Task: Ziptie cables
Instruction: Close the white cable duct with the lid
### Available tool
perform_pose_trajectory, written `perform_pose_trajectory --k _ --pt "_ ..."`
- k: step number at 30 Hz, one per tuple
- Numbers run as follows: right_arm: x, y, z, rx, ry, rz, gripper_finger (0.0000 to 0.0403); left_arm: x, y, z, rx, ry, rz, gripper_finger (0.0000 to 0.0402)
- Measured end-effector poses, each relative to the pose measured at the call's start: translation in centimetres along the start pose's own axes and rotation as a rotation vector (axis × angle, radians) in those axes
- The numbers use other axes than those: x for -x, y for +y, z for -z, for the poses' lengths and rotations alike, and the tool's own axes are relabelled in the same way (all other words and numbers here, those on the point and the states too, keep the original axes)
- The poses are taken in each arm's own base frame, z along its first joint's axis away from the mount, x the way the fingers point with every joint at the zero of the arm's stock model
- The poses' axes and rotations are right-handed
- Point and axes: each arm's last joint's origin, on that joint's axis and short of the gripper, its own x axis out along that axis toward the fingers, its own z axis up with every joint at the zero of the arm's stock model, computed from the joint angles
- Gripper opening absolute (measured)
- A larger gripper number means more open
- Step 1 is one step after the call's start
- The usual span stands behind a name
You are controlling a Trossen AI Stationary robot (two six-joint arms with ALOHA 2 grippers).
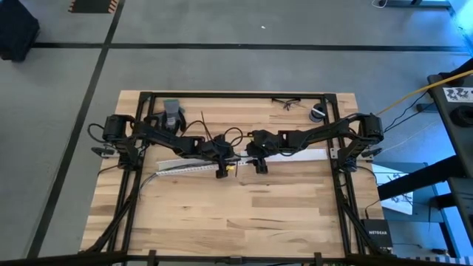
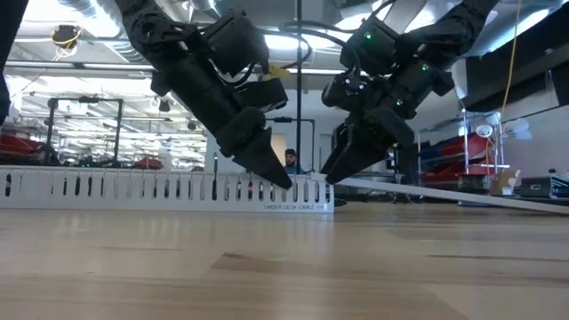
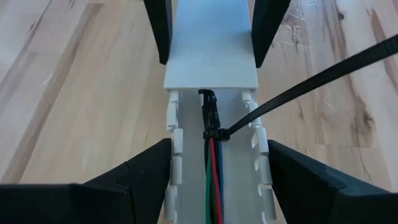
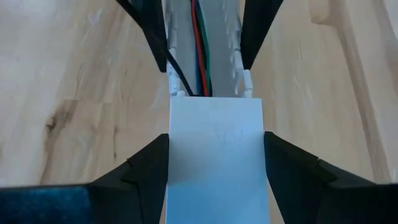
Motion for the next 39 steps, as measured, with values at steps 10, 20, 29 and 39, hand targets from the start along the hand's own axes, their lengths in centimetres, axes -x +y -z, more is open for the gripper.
perform_pose_trajectory --k 10,20,29,39 --pt "-0.2 -0.2 -0.2 -0.026 -0.044 0.001 0.0227 -1.3 -0.2 0.5 -0.006 -0.008 0.023 0.0246" --pt "-1.2 -0.2 -0.2 0.004 -0.085 -0.023 0.0227 -1.3 -0.2 0.7 -0.008 0.006 0.023 0.0246" --pt "-1.3 -0.3 -0.5 0.018 -0.119 -0.016 0.0227 -1.3 -0.2 0.7 -0.015 0.003 0.027 0.0246" --pt "-1.3 -0.3 -0.6 0.013 -0.121 -0.016 0.0227 -0.9 -0.1 0.5 -0.018 0.007 0.005 0.0246"
